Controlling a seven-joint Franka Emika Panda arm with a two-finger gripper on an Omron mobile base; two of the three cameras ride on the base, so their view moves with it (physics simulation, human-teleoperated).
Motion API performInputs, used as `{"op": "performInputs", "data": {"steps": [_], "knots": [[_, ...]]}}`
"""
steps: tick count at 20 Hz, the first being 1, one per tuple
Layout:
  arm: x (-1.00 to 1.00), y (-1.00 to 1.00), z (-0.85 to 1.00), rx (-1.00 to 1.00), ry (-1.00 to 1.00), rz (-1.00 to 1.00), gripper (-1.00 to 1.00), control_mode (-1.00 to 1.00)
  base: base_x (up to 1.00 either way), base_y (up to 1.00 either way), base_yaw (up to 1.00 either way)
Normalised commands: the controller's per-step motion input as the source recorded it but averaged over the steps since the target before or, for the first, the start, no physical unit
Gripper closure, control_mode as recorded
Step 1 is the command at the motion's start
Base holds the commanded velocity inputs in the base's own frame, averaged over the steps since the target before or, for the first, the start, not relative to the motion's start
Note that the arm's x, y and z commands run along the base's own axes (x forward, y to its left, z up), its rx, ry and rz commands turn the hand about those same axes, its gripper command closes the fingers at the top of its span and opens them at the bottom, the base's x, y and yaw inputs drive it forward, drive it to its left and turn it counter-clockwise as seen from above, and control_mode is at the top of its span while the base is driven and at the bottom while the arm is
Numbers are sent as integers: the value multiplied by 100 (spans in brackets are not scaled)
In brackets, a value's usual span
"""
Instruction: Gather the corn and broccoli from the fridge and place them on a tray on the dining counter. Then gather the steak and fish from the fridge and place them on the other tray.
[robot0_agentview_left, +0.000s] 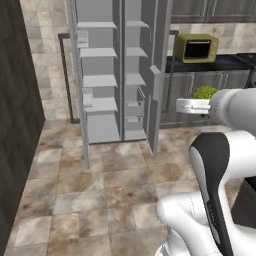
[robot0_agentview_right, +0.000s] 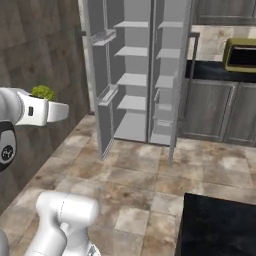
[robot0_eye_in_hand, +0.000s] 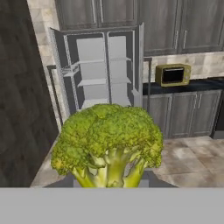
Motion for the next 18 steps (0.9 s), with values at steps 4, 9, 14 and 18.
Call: {"op": "performInputs", "data": {"steps": [4,9,14,18], "knots": [[0,0,0,0,0,0,100,100,-100,-19,-4],[0,0,0,0,0,0,100,100,-100,-6,-4],[0,0,0,0,0,0,100,100,-100,-13,-3],[0,0,0,0,0,0,100,100,-100,-11,-3]]}}
